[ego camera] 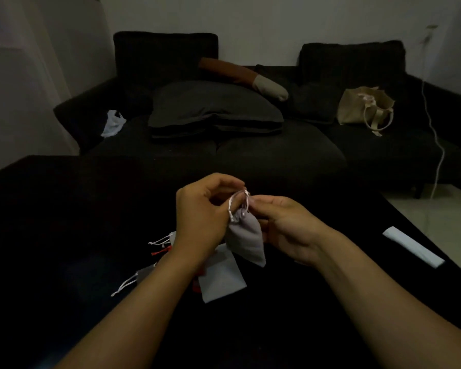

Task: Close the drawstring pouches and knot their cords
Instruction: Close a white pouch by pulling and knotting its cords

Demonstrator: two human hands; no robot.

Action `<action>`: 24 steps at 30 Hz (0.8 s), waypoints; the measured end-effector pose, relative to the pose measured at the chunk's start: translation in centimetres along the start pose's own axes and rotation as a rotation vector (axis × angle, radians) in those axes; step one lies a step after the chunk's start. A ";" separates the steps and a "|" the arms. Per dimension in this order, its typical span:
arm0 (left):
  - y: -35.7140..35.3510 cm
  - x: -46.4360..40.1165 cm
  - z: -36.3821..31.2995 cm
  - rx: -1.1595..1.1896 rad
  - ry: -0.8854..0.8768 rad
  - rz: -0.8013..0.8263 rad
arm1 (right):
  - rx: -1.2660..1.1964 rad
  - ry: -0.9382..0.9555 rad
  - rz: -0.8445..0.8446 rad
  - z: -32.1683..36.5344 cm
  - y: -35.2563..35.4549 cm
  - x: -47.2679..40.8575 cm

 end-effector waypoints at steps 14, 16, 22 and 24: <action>0.0 -0.3 0.3 -0.074 0.063 0.120 | 0.029 0.022 -0.120 0.1 0.4 -0.7; -0.1 -0.6 0.7 -0.027 0.138 0.159 | -0.130 0.002 -0.142 0.4 0.8 -0.7; -0.3 -1.1 1.1 0.300 0.452 0.187 | -0.478 0.017 -0.104 1.0 1.3 -0.3; -0.4 -1.1 1.0 0.459 0.545 0.178 | -0.637 0.068 -0.057 1.4 1.0 -0.2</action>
Point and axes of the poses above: each hand's wrist, its own x-axis away from the middle knuckle, its own y-axis out of the back of the hand, z = x × y, the point moved 2 cm from there along -x, towards the middle knuckle, and after that the axes turned 9 degrees about -x, right-handed, at the moved point
